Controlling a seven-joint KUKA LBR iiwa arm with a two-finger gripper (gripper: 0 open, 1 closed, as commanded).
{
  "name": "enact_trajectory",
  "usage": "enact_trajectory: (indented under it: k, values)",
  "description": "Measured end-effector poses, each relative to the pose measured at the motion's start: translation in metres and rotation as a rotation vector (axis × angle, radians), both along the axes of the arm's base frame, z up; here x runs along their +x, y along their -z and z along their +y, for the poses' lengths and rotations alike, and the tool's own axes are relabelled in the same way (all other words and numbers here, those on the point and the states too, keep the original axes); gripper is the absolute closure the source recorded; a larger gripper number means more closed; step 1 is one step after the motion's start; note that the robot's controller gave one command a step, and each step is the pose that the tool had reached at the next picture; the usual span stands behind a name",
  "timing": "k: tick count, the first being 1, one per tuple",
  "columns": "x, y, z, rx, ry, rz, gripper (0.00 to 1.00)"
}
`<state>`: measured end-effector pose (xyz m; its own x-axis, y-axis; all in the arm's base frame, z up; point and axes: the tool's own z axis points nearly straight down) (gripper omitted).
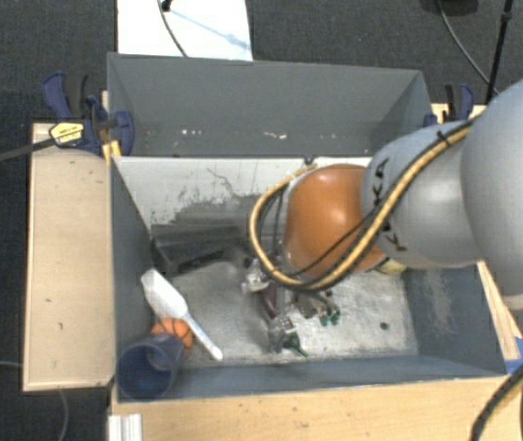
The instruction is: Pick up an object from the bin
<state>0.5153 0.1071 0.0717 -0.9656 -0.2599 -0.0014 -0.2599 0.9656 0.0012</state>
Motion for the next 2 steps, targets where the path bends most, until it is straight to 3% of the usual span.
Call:
enact_trajectory:
  k: [1, 2]
  values:
    - [0.000, 0.000, 0.000, 0.000, 0.002, 0.000, 0.00]
    - [0.065, -0.044, -0.086, -0.001, -0.064, -0.001, 1.00]
